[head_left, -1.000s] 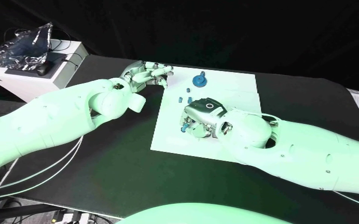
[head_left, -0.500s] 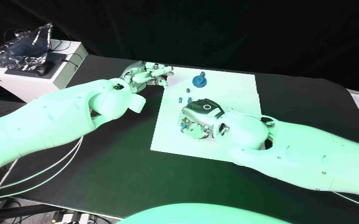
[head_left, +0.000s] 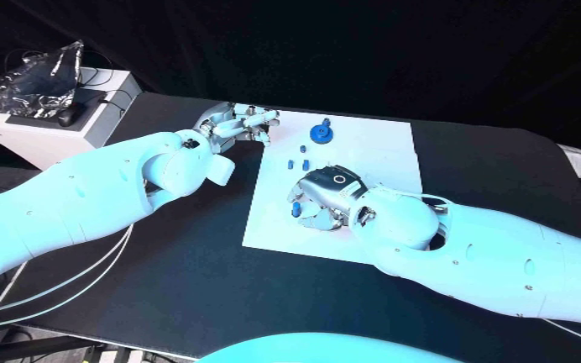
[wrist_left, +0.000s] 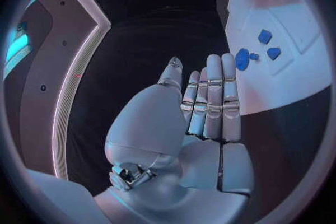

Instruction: Assemble the parts on the task board

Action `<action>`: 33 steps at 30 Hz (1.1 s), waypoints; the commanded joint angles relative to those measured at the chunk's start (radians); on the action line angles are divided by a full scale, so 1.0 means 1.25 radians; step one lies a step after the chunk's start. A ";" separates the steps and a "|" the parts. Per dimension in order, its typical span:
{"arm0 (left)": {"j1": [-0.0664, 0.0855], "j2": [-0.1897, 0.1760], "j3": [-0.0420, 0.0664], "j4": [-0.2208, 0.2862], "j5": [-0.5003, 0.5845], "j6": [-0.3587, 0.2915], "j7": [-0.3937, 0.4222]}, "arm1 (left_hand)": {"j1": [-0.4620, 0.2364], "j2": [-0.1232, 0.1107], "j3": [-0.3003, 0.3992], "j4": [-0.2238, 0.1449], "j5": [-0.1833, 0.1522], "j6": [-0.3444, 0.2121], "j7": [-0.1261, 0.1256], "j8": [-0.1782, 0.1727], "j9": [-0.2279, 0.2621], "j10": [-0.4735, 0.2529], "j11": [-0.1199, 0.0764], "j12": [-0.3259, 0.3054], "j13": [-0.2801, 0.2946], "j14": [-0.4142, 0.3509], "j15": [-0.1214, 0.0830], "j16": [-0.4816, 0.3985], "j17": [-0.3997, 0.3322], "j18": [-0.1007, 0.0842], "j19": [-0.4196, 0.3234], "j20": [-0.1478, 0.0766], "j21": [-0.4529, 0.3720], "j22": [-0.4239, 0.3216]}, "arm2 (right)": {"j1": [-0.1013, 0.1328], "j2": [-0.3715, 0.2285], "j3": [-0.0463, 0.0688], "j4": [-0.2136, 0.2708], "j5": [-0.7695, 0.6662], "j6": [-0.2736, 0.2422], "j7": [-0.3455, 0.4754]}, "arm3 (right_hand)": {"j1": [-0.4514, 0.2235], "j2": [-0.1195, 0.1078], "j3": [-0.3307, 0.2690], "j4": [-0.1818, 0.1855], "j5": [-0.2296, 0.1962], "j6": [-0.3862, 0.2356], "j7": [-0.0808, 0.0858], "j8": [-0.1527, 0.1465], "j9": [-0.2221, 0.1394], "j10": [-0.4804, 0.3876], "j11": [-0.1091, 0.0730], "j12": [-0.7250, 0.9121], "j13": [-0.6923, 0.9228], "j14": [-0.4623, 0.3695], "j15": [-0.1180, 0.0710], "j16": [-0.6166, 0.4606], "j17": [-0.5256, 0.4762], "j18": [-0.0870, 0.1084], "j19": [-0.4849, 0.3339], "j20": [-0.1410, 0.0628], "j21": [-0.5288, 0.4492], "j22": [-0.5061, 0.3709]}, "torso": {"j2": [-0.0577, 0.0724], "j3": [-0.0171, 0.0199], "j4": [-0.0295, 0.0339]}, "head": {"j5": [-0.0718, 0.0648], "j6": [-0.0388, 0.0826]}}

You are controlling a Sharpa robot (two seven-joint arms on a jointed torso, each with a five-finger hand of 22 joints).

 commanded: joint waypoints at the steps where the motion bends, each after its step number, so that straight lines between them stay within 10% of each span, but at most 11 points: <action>1: 0.000 0.002 0.001 0.000 0.004 -0.003 0.003 | 0.003 0.002 0.001 0.004 0.003 -0.001 0.002 -0.004 0.000 0.000 0.003 -0.003 0.000 0.003 0.000 0.002 -0.001 -0.013 0.006 -0.001 -0.004 0.001 | -0.002 -0.009 0.001 0.010 0.004 -0.101 0.013 | 0.031 -0.035 -0.016 0.065 0.005 -0.085 -0.017 -0.003 -0.003 -0.037 0.009 0.004 0.001 0.005 0.006 -0.018 -0.019 0.019 0.008 0.007 -0.026 -0.028 | -0.001 0.0005 0.0009 | -0.001 0.002; 4: 0.000 0.003 0.001 -0.001 0.004 -0.003 0.003 | 0.003 0.001 0.002 0.004 0.003 -0.004 0.003 -0.004 0.000 0.000 0.003 -0.003 0.000 0.004 0.000 0.000 -0.002 -0.013 0.007 0.000 -0.005 0.000 | -0.003 -0.029 0.003 0.023 0.025 -0.147 0.022 | 0.081 -0.061 -0.062 0.158 0.015 -0.220 -0.035 -0.012 -0.010 -0.053 0.012 0.010 0.000 0.008 0.007 -0.025 -0.036 0.020 0.025 0.009 -0.050 -0.070 | -0.001 0.0006 -0.0003 | -0.002 0.004; 11: 0.000 0.003 0.001 -0.003 0.004 -0.003 0.004 | 0.004 0.001 0.002 0.004 0.003 -0.003 0.002 -0.003 0.000 0.000 0.003 -0.002 0.000 0.004 0.000 0.000 -0.002 -0.012 0.007 0.000 -0.005 -0.001 | 0.005 -0.091 0.016 0.053 0.139 -0.208 0.056 | 0.071 -0.048 -0.058 0.136 0.018 -0.244 -0.043 -0.013 -0.011 -0.018 0.002 0.014 0.000 0.010 0.002 -0.007 -0.038 0.016 0.033 0.003 -0.043 -0.090 | -0.001 0.0008 -0.0020 | -0.009 0.012; 17: 0.000 0.003 0.000 -0.003 0.004 0.003 0.008 | 0.004 0.001 0.002 0.004 0.003 -0.003 0.002 -0.003 0.000 0.000 0.003 -0.002 0.000 0.004 0.000 0.000 -0.002 -0.012 0.007 0.000 -0.005 -0.001 | 0.039 -0.179 0.023 0.062 0.398 -0.156 0.101 | 0.034 0.035 -0.010 0.027 0.018 0.016 0.029 0.018 0.004 0.206 -0.044 0.039 0.005 0.009 -0.025 0.032 -0.026 0.004 0.028 -0.014 -0.021 -0.042 | -0.002 -0.0003 -0.0027 | -0.033 0.027; 19: 0.000 0.002 0.000 -0.001 0.006 0.008 0.015 | 0.004 -0.002 0.001 0.004 0.003 -0.005 0.004 -0.004 0.000 0.000 0.003 -0.002 0.000 0.004 0.000 0.000 -0.002 -0.012 0.007 0.000 -0.006 -0.001 | 0.046 -0.215 0.023 0.068 0.450 -0.124 0.097 | 0.008 0.048 -0.019 0.032 -0.038 0.048 0.012 0.035 0.007 0.280 -0.069 0.060 0.014 0.009 -0.041 0.033 -0.026 -0.004 0.027 -0.024 -0.019 -0.034 | -0.002 -0.0008 -0.0038 | -0.043 0.036; 22: 0.000 -0.002 0.000 0.003 0.007 0.015 0.026 | 0.014 -0.004 0.006 -0.005 0.004 -0.027 0.010 -0.004 0.000 -0.001 0.005 -0.002 0.000 0.003 0.000 -0.001 -0.002 -0.012 0.006 0.000 -0.006 0.000 | 0.053 -0.267 0.024 0.078 0.507 -0.080 0.077 | -0.036 0.050 -0.069 0.030 -0.023 0.079 -0.012 0.057 0.020 0.360 -0.105 0.149 0.093 0.012 -0.067 0.028 -0.028 -0.029 0.025 -0.049 -0.016 -0.025 | -0.002 -0.0010 -0.0076 | -0.049 0.040; 27: -0.002 -0.006 0.000 0.005 0.009 0.023 0.033 | 0.014 -0.005 0.012 -0.009 0.004 -0.028 0.010 -0.003 0.001 0.000 0.005 -0.003 0.000 0.002 0.000 -0.001 -0.001 -0.012 0.004 0.000 -0.005 0.002 | 0.059 -0.335 0.024 0.100 0.549 -0.016 0.008 | -0.129 0.089 -0.183 0.053 0.055 0.079 -0.034 0.120 0.138 0.192 -0.120 0.567 0.601 0.023 -0.086 0.099 0.063 -0.068 0.040 -0.083 0.035 0.019 | -0.002 0.0023 -0.0142 | -0.069 0.041; 33: -0.010 -0.010 0.000 0.012 0.008 0.043 0.040 | 0.006 -0.012 0.009 -0.008 0.004 -0.025 0.008 -0.003 0.001 -0.002 0.005 -0.004 0.000 0.001 0.001 -0.001 0.000 -0.013 0.002 0.001 -0.006 0.003 | 0.062 -0.394 0.024 0.130 0.523 0.025 -0.120 | -0.169 0.128 -0.245 0.099 0.089 0.084 -0.055 0.128 0.264 0.279 -0.129 0.787 0.906 0.028 -0.086 0.173 0.180 -0.068 0.048 -0.083 0.192 0.072 | -0.004 0.0026 -0.0166 | -0.094 0.037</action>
